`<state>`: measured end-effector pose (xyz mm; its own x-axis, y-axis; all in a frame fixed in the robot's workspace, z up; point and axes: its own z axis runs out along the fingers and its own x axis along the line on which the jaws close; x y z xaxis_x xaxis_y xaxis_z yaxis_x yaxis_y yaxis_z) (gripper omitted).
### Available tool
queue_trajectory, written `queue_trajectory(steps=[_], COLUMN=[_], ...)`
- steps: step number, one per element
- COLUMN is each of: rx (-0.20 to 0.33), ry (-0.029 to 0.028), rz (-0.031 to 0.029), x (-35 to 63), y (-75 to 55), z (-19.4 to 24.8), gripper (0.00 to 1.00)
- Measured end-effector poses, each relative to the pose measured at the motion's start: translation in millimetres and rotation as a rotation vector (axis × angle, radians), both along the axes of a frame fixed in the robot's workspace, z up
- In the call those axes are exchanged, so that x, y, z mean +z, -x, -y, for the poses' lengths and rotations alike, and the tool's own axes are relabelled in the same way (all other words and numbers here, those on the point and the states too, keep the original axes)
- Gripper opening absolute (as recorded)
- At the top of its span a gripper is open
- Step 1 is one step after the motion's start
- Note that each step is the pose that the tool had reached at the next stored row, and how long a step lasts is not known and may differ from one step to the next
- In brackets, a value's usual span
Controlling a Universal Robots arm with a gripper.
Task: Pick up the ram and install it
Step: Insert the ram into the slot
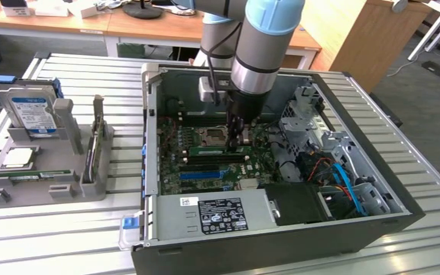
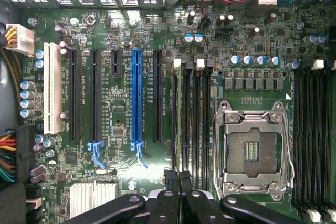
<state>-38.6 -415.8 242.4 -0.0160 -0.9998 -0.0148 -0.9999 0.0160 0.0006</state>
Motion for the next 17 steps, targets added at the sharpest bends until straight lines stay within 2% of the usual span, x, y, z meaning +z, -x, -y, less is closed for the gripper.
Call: queue_trajectory(steps=[17], rx=[0.0], ry=[0.0], rz=[0.0001], x=[-0.4], y=[-2.0], z=[1.5], gripper=[0.12])
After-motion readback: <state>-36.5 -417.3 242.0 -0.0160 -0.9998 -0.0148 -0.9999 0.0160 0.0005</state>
